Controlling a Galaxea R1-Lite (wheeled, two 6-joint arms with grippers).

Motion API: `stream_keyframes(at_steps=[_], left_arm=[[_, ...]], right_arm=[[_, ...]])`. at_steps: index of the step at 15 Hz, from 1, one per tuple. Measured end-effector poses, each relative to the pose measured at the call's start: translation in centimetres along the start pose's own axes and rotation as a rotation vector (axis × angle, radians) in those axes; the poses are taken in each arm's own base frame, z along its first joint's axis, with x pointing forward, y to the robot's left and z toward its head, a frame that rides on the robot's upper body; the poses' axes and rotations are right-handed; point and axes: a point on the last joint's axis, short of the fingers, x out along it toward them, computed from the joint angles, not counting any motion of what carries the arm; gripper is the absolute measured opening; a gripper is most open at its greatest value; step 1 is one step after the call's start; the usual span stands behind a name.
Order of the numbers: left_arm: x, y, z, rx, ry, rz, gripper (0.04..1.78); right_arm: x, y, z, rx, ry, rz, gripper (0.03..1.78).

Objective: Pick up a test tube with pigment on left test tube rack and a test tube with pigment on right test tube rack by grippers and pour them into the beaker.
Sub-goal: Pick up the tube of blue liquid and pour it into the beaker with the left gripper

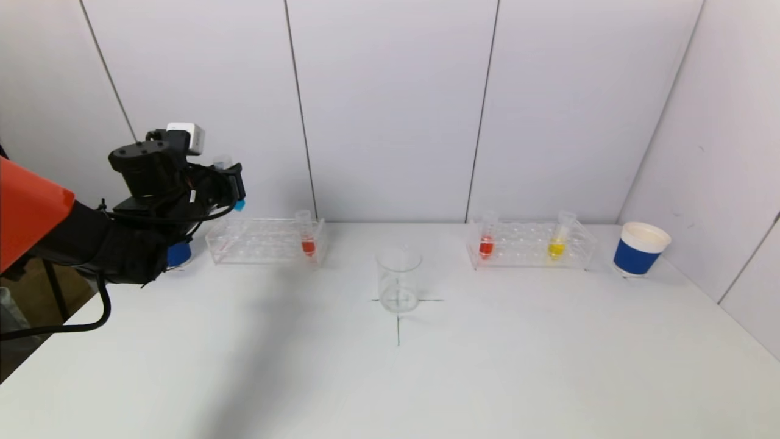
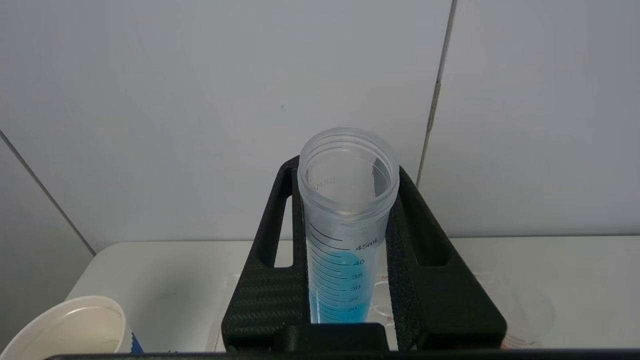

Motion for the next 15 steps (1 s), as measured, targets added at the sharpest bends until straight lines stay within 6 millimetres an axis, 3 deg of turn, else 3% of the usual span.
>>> stream_keyframes(at_steps=[6,15], left_arm=[[-1.8,-2.9,5.6,0.000,-0.022,-0.043,0.45],[-4.7,-11.2,11.8,0.085,-0.046,-0.272,0.45]], right_arm=[[0.0,0.0,0.0,0.000,0.000,0.000,1.77],[0.0,0.0,0.0,0.000,0.000,0.000,1.77]])
